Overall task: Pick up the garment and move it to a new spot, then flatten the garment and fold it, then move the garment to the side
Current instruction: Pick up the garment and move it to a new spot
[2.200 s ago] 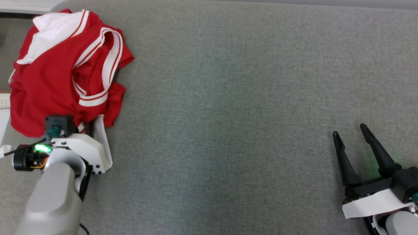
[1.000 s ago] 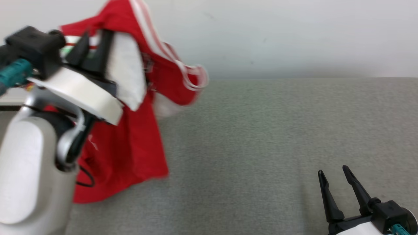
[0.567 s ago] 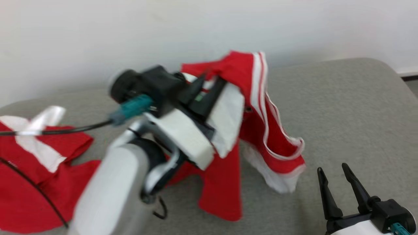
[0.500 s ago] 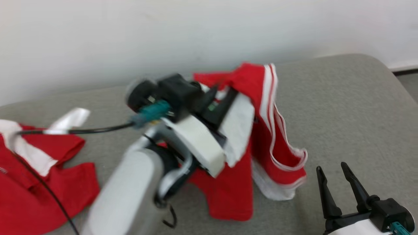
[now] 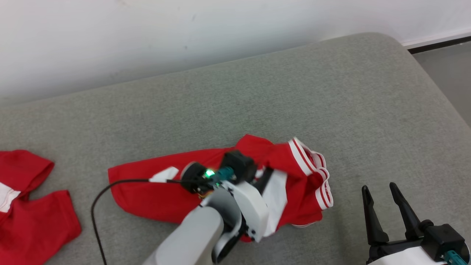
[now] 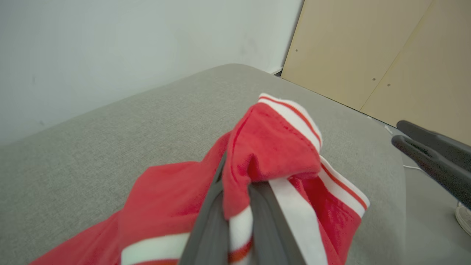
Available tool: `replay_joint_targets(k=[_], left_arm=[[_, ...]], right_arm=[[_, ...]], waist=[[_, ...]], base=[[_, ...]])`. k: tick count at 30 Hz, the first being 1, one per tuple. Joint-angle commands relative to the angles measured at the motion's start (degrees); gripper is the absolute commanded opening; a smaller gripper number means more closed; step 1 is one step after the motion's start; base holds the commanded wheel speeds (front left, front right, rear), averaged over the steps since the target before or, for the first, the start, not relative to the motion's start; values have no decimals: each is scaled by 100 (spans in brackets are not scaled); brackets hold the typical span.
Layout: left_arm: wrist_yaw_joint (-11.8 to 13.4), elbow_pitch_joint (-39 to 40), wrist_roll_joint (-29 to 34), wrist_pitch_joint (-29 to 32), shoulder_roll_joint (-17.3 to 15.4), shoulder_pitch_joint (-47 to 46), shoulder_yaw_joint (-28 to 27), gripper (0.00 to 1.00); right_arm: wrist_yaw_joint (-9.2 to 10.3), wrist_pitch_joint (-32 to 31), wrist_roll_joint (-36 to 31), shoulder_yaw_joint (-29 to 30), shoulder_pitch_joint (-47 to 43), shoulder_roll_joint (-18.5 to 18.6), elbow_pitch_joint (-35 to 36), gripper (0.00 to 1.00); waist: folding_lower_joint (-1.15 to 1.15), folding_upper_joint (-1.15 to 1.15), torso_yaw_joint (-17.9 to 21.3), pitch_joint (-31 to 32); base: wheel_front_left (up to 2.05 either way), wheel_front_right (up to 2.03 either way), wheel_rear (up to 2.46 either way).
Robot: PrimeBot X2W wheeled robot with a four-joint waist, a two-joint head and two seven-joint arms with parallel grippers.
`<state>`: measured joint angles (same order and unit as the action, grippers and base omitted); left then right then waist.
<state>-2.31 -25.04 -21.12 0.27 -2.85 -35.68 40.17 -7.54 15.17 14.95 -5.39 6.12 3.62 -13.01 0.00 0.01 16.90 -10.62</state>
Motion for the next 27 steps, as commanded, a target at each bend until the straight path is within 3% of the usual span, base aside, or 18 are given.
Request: replay_joint_targets(k=[1,2,3,4,5,15,21,27], left_arm=[[-23,-149,-28,-87,-13,-42,130,0],[-23,-304,-116,-208,-18,-67,261,0],[17,-454,-141,-342,-19,-118,376,18],[1,-585,-161,-450,-16,-164,529,66],[28,-720,-271,-562,-15,-178,621,100],[422,-823,-955,-1202,-14,-459,1402,100],[653,-742,-1043,-1245,-27,-599,1459,100],[779,-470,-1170,-1078,-451,-342,1304,100]], right_arm=[[10,-3,42,-1,-28,-8,-15,100],[10,-2,28,-16,-14,-15,-25,100],[10,-2,24,-20,1,-16,-30,100],[10,-2,20,-34,27,-21,-42,100],[10,-2,13,-44,56,-21,-55,100],[10,-2,-23,-14,-20,36,-68,100],[10,-2,-43,38,-166,112,-50,100],[10,-2,-61,73,-297,135,-15,100]], waist=[[0,-1,-46,-26],[0,-1,-72,-38],[0,-1,-106,-53],[0,-1,-134,-65],[0,-1,-157,-72],[0,-1,-461,103],[0,-1,-642,313],[0,-1,-805,491]], base=[[0,0,0],[0,0,0],[0,0,0],[0,0,0],[0,0,0],[0,0,0],[0,0,0],[0,0,0]])
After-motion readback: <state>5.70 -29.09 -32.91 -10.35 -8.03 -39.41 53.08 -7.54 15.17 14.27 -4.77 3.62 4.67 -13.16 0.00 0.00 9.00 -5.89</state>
